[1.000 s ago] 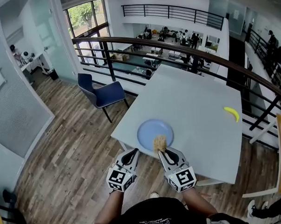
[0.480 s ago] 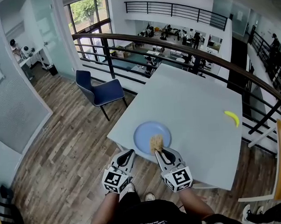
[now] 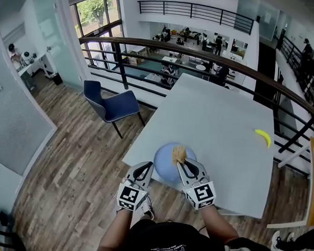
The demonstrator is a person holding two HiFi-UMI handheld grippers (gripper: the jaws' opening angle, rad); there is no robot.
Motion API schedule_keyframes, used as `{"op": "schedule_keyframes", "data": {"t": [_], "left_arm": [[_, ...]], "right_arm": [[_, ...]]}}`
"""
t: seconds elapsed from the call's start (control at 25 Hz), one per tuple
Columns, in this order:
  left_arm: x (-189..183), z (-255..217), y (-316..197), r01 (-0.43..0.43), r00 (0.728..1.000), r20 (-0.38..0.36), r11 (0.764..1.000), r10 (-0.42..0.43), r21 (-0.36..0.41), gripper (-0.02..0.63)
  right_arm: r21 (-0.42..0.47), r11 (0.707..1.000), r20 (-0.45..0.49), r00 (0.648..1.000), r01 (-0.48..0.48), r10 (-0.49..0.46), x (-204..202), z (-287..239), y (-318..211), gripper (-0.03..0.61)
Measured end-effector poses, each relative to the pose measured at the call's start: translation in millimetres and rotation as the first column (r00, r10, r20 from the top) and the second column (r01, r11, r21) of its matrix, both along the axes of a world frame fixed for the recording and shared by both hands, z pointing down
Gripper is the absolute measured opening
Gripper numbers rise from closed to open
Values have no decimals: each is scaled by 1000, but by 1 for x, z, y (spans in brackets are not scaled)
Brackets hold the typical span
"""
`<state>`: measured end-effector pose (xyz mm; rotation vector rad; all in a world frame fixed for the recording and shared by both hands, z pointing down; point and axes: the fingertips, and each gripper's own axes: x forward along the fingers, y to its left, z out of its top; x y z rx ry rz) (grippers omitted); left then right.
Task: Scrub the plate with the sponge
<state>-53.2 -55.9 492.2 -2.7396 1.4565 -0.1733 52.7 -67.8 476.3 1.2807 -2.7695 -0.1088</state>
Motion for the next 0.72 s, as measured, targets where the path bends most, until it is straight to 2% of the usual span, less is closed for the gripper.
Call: {"op": "schedule_keyframes", "data": {"t": [0.12,0.24,0.4,0.72], "left_arm": [[-17,3,-18,-26,999,33,1000,26,1,14],[-38,3,-38,-12,999,43,1000,11,8,14],[-57,-7,-63,-10,1000,22,1000,9,27,14],[-79,-8,-116,-53,998,-27,999,53,12,14]], "right_arm": [[-17,1000,6,1000,-5,5,-21,9,-21,57],[-31,1000,12,1000,-4,4,-40,13,-41,57],[-25,1000,6,1000,-14,14,-60,7,-67,57],[20,1000,20,1000,-4,4,-99,-21,-109,57]]}}
